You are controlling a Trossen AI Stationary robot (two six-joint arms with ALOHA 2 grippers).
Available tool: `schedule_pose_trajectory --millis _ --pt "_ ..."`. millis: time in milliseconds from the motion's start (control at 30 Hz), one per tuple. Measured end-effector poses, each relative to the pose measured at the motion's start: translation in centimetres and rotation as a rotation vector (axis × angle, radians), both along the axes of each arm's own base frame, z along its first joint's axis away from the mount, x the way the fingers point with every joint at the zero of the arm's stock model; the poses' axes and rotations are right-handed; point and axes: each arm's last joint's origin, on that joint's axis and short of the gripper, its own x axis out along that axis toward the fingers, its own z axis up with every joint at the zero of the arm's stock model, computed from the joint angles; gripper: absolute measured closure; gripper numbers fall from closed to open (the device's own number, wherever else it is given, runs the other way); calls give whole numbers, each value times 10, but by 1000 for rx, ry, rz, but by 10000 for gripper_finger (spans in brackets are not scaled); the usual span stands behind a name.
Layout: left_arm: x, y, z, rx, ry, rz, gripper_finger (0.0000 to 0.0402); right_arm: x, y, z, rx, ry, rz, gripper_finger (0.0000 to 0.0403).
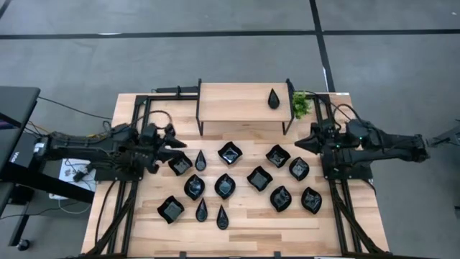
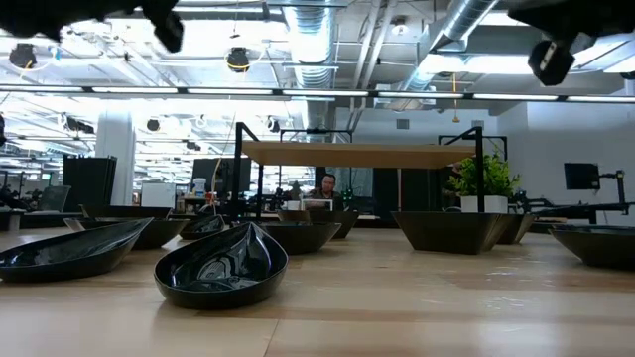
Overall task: Pick & Place Mini shaped plates
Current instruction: Stack the drop-shaped plate on top of the other drop-shaped plates on the shelf
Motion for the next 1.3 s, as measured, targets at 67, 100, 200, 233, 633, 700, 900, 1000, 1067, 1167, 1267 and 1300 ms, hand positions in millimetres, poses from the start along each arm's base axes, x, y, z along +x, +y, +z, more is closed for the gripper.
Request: schedule_pose_trajectory --millis 67,100,200,233,633,700,900,1000,1067,1167,1267,1300 --pt "18 -4 8 2 104 -30 263 -3 0 -3 -2 -16 -11 402" --pt "26 -6 10 2 160 -42 263 -4 1 -4 -3 -23 -14 402" --pt "49 -10 13 -34 347 -57 263 -7 1 -7 -8 -36 -22 401" --pt "55 -10 12 -64 416 -52 263 -8 1 -7 -8 -48 -21 401" --pt "67 28 -13 -415 721 182 263 -9 2 -7 -20 -71 -14 400" --pt "67 32 -12 -393 707 206 263 -9 2 -7 -19 -72 -15 400" --pt "64 39 -17 -458 749 280 263 -9 2 -7 -19 -72 -15 399" --pt "68 37 -26 -465 806 321 263 -9 2 -7 -19 -73 -15 399" --pt "73 36 -36 -472 868 329 263 -9 2 -7 -19 -74 -15 400" --pt "81 36 -56 -513 978 365 263 -9 2 -7 -18 -77 -15 401" --pt "87 44 -70 -547 1038 417 263 -9 2 -7 -17 -77 -15 401" --pt "87 46 -74 -560 1058 432 263 -9 2 -7 -16 -77 -15 401"
